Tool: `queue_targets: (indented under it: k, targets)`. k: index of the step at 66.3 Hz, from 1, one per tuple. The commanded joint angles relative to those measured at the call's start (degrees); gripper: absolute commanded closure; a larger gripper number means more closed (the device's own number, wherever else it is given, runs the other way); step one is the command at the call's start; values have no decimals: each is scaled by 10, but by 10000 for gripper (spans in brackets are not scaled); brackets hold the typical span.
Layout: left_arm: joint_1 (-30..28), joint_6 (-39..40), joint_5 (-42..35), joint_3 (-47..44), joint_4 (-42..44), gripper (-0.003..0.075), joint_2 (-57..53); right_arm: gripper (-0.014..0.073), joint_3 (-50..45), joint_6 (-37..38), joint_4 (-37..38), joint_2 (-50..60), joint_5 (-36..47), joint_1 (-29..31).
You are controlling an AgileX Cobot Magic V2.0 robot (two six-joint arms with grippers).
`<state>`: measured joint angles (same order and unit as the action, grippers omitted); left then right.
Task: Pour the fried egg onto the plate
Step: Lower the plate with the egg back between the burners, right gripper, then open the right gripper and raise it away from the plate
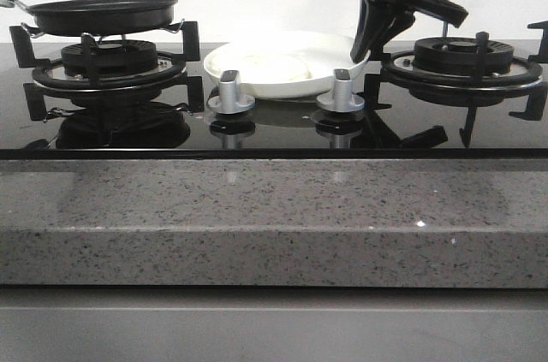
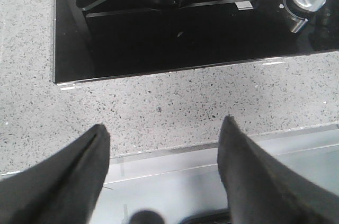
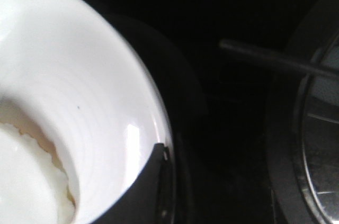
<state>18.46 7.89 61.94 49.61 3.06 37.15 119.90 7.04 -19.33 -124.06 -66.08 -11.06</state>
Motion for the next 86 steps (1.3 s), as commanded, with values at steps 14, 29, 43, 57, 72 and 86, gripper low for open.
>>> queue_targets:
  k: [14,29,43,57,72,86]
  targets:
    - [5,5,-37,13,1,280,0,477,23,3,-15,38,4,4]
    - [5,5,-37,13,1,280,0,350,23,3,-15,48,18,4]
    - [5,5,-37,13,1,280,0,350,23,1,-11,88,6,4]
    - [5,5,-37,13,1,280,0,350,23,-5,19,156,-29,-3]
    - [5,5,-37,13,1,280,0,350,-87,-6,101,307,-9,-43]
    - [5,5,-37,13,1,280,0,350,-277,-6,114,477,65,-49]
